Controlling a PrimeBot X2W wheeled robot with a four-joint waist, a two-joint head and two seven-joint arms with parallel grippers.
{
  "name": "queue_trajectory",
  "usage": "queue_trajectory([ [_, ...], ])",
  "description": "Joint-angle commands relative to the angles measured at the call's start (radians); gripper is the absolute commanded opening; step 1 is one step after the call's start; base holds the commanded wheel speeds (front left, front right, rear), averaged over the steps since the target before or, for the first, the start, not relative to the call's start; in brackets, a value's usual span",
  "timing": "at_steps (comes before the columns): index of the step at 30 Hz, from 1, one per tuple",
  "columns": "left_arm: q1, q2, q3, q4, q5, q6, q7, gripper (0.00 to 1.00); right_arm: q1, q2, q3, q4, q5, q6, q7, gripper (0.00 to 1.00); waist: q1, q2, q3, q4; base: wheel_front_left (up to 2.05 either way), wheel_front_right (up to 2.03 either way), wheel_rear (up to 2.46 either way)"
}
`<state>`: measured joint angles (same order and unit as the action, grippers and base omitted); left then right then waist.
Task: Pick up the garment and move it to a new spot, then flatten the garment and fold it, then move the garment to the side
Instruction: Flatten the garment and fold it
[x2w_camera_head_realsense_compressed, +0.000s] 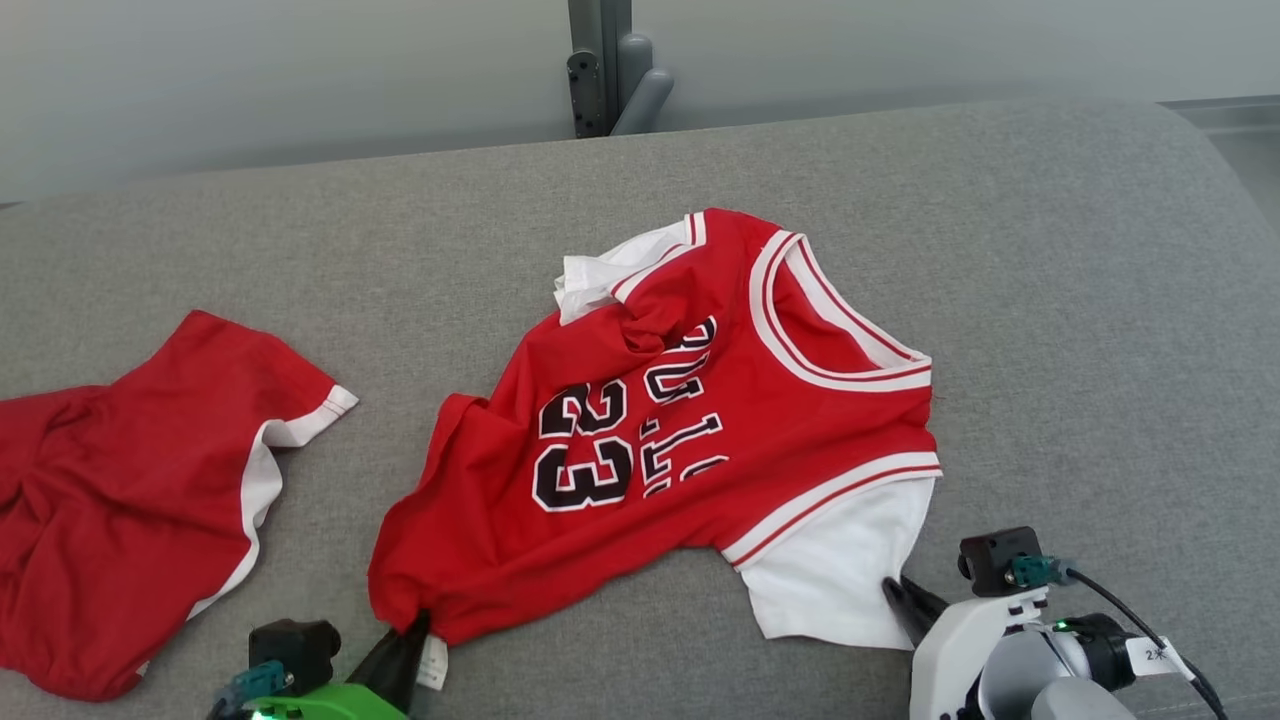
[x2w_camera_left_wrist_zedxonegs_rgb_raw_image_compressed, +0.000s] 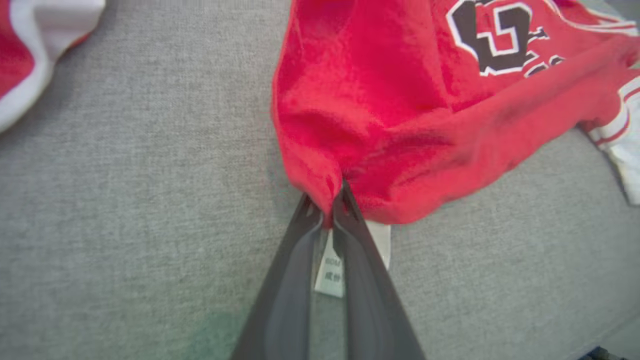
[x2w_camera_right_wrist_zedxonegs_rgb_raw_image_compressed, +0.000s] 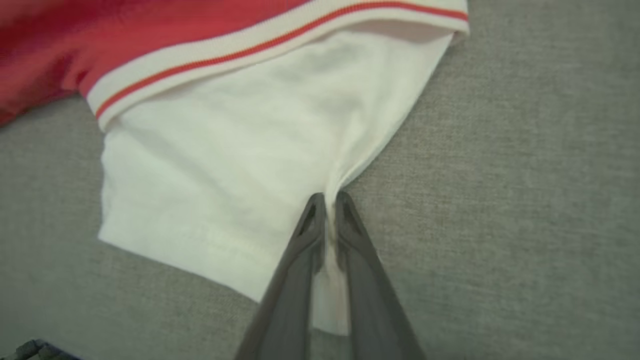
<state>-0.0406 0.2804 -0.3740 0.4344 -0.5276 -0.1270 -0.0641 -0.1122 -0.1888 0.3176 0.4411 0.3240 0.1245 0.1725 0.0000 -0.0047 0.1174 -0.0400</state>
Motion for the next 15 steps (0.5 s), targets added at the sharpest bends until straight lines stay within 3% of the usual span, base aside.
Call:
queue_trajectory([
  [1, -0.021, -0.010, -0.015, -0.049, -0.078, -0.005, 0.014, 0.00, 0.014, 0.019, 0.011, -0.026, 0.079, 0.010, 0.021, 0.00, 0.0000, 0.0047, 0.009, -0.002, 0.00, 0.00, 0.00],
  [4, -0.025, 0.034, -0.057, -0.189, -0.210, -0.004, 0.061, 0.00, -0.019, -0.013, -0.040, -0.172, 0.208, 0.007, 0.025, 0.00, 0.0000, 0.0047, 0.022, -0.006, 0.00, 0.00, 0.00],
  [5, -0.025, 0.034, -0.057, -0.189, -0.210, -0.004, 0.061, 0.00, -0.019, -0.013, -0.040, -0.172, 0.208, 0.007, 0.025, 0.00, 0.0000, 0.0047, 0.022, -0.006, 0.00, 0.00, 0.00],
  [8, -0.028, 0.084, -0.066, -0.412, -0.353, -0.005, 0.100, 0.00, -0.033, -0.057, -0.120, -0.376, 0.339, 0.006, 0.047, 0.00, 0.0000, 0.0047, 0.042, -0.009, 0.00, 0.00, 0.00],
  [12, -0.061, 0.190, -0.014, -0.708, -0.472, -0.005, 0.158, 0.00, -0.066, -0.120, -0.317, -0.662, 0.468, 0.006, 0.096, 0.00, 0.0000, 0.0047, 0.090, -0.003, 0.00, 0.00, 0.00],
  [15, -0.144, 0.253, 0.046, -0.854, -0.536, 0.000, 0.225, 0.00, -0.142, -0.118, -0.480, -0.809, 0.532, 0.006, 0.161, 0.00, 0.0000, 0.0047, 0.146, 0.001, 0.00, 0.00, 0.00],
])
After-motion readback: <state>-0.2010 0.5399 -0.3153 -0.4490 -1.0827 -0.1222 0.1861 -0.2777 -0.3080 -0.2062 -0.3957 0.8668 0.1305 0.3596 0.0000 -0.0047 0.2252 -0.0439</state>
